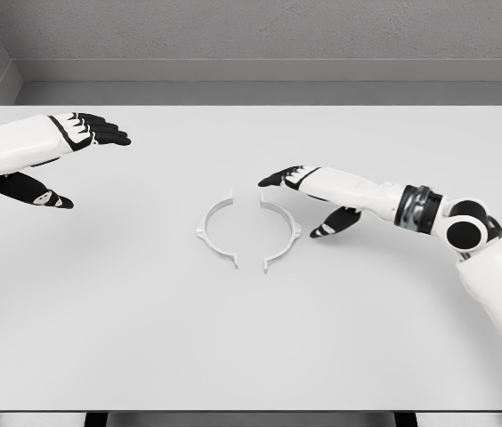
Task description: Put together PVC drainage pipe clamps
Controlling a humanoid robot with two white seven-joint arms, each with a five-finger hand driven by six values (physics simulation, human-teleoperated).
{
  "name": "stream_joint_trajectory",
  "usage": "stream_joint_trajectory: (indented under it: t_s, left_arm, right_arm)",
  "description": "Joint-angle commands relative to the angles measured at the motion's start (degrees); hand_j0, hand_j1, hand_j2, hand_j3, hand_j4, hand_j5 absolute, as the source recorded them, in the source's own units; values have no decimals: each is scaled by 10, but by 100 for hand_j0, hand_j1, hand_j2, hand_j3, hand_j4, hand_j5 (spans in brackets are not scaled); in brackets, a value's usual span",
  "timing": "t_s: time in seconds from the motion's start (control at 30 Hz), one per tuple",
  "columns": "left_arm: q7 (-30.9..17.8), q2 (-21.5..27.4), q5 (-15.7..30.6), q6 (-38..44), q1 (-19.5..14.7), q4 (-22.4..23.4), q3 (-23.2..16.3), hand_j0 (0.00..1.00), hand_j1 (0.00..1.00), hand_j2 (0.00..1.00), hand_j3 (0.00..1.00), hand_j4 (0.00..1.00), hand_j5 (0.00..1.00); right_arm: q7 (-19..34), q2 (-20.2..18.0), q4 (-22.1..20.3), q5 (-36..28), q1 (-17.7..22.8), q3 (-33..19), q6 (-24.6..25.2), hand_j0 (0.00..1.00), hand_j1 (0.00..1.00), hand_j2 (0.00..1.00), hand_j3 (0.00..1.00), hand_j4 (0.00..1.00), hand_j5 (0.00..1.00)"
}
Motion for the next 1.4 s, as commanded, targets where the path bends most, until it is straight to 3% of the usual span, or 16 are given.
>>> stream_joint_trajectory:
  t_s: [0.0, 0.9, 1.37]
  left_arm:
    - [0, 1, 4, 2, 0, 0, 0, 100, 100, 100, 100, 100, 100]
    - [0, 1, 4, 2, -2, 0, 0, 100, 100, 100, 100, 100, 100]
    - [0, 1, 4, 2, -2, 0, 1, 100, 100, 100, 100, 100, 100]
  right_arm:
    - [0, 8, 0, -4, 0, 0, 2, 100, 100, 100, 100, 100, 100]
    - [0, 46, -2, 12, 8, 13, 2, 100, 100, 100, 100, 100, 100]
    - [0, 38, 20, 12, 1, 3, 2, 100, 100, 100, 100, 100, 100]
